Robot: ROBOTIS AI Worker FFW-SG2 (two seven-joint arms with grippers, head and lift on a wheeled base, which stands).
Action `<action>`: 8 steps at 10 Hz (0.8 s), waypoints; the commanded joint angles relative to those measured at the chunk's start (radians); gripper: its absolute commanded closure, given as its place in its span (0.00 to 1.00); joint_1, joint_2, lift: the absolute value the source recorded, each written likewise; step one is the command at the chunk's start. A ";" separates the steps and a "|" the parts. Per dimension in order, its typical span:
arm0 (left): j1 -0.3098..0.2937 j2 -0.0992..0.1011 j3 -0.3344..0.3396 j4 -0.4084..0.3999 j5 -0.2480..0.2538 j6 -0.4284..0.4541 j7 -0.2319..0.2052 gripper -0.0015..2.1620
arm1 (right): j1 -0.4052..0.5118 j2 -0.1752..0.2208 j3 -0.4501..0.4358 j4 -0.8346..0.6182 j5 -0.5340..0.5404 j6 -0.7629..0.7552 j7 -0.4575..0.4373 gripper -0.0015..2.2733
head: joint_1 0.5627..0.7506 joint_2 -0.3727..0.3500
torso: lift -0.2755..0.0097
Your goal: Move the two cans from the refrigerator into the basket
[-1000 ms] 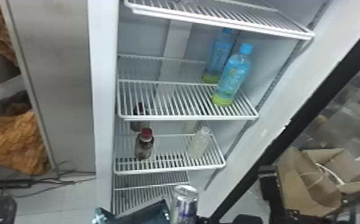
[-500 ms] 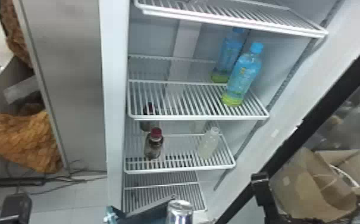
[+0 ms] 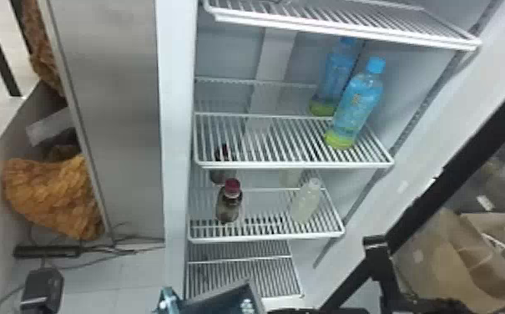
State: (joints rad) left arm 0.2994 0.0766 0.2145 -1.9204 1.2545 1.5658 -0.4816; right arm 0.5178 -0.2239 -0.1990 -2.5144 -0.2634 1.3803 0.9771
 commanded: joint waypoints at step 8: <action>0.007 -0.001 0.005 0.000 0.002 0.005 0.000 0.55 | 0.098 0.031 -0.126 0.022 -0.101 -0.455 -0.104 0.05 | 0.70 0.09 | 0.84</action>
State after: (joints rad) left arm 0.3058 0.0752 0.2187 -1.9205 1.2565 1.5658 -0.4817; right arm 0.6051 -0.1954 -0.3220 -2.4940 -0.3466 0.9751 0.8751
